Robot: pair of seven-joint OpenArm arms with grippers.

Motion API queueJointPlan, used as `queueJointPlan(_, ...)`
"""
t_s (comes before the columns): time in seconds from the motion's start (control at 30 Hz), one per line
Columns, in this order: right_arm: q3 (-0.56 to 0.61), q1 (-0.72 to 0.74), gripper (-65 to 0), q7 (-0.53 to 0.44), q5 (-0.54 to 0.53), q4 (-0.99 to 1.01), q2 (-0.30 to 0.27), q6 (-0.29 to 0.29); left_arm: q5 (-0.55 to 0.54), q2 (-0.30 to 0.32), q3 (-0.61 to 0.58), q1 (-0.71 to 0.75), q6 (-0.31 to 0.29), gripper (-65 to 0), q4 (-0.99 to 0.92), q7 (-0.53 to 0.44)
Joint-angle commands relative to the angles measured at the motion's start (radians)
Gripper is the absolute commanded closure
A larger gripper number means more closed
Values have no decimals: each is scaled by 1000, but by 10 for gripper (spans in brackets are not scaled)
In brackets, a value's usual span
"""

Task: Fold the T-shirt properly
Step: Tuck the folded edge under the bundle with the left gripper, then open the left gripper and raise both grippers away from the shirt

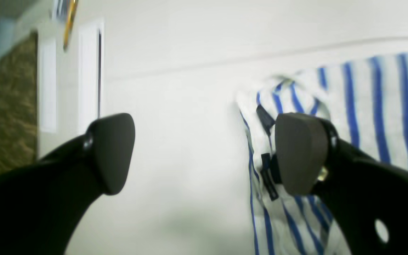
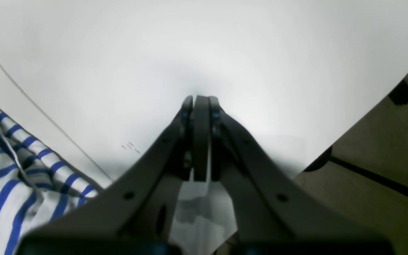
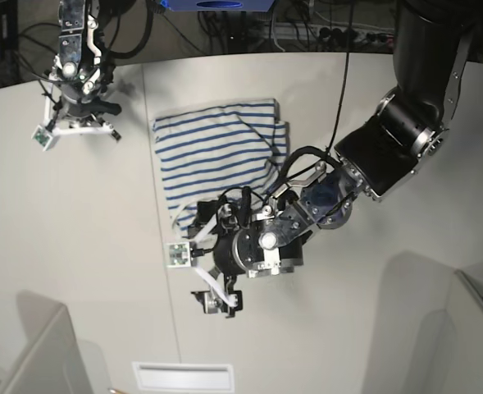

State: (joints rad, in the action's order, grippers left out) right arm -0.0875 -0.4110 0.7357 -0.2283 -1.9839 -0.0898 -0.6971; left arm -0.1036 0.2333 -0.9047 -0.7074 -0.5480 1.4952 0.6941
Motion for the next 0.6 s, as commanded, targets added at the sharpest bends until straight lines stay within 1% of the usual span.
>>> queueJointPlan(0.0,-10,5,0,-23,16,-21,-8,-1,14,38,20,4,15,-568,46,0)
queueJointPlan(0.03,-10,5,0,-23,17,-21,-8,-1,15,65,48,32,15,-528,87,0)
queueJointPlan(0.1,-11,7,0,-26,17,-21,-8,-1,20,108,152,125,16,-385,176,0)
queueJointPlan(0.13,-11,7,0,-35,19,-21,-8,-1,25,122,229,180,16,-278,226,0)
queueJointPlan(0.17,-11,5,0,-57,19,-21,-8,-1,37,128,290,231,16,-186,273,0)
queueJointPlan(0.23,-11,-2,0,-104,19,-21,-8,-1,95,130,427,368,27,0,367,0)
queueJointPlan(0.27,-11,-4,0,-124,20,-21,-11,-1,138,127,491,444,45,0,411,-1)
queueJointPlan(0.33,-2,-10,0,-160,20,-21,-43,34,216,122,586,573,55,0,479,-7)
queueJointPlan(0.43,-4,-25,0,-215,20,-21,-60,81,265,122,632,679,59,0,499,-37)
queueJointPlan(0.5,-10,-56,0,-268,20,-22,-67,98,267,128,686,776,59,0,499,-92)
queueJointPlan(0.53,-11,-73,0,-299,20,-22,-80,106,267,127,712,819,59,0,499,-130)
queueJointPlan(0.57,-11,-102,0,-338,20,-22,-98,113,267,127,744,877,59,0,499,-189)
